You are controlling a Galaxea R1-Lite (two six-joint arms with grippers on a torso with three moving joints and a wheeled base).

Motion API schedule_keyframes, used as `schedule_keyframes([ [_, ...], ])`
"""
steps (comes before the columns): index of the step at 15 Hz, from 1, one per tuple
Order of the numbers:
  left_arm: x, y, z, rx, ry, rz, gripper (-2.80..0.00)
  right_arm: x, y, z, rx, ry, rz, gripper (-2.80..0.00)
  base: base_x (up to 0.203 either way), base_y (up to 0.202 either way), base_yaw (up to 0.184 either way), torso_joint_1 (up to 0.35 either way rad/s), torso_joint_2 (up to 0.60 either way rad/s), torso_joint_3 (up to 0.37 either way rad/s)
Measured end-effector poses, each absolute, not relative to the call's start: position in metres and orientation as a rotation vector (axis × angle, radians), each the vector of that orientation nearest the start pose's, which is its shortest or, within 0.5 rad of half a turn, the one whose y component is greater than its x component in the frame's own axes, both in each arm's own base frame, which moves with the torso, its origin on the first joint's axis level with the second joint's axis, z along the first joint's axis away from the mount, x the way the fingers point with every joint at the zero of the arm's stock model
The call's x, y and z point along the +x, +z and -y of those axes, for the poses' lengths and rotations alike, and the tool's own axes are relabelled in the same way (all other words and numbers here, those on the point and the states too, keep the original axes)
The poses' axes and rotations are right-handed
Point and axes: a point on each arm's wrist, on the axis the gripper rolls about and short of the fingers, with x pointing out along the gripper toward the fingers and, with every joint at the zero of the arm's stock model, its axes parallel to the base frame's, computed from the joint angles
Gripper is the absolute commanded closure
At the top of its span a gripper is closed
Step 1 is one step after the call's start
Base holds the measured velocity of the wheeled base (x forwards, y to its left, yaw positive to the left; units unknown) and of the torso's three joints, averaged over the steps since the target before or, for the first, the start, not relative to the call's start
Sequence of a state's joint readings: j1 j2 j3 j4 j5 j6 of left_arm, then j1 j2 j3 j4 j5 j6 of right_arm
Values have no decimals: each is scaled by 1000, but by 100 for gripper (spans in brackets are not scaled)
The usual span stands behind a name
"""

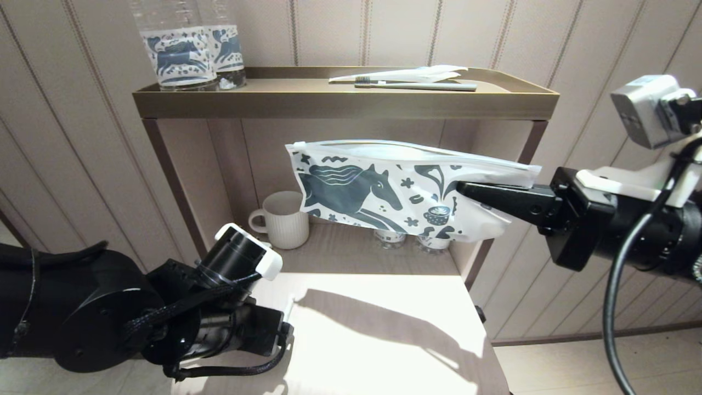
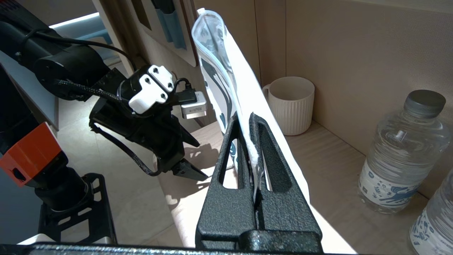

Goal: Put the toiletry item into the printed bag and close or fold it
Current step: Pick up the toothpaste

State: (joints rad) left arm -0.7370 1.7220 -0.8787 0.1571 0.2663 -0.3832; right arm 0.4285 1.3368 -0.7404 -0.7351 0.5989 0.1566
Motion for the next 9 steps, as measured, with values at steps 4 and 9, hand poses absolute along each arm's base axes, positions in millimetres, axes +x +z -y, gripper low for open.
schedule_keyframes([
  [4, 210, 128, 182, 163, -224, -959, -280, 191, 269, -101, 131, 1036, 61, 0, 0, 0, 0, 0, 0, 0],
  [9, 218, 126, 199, 176, -242, -956, -280, 190, 270, -101, 131, 1035, 65, 0, 0, 0, 0, 0, 0, 0],
])
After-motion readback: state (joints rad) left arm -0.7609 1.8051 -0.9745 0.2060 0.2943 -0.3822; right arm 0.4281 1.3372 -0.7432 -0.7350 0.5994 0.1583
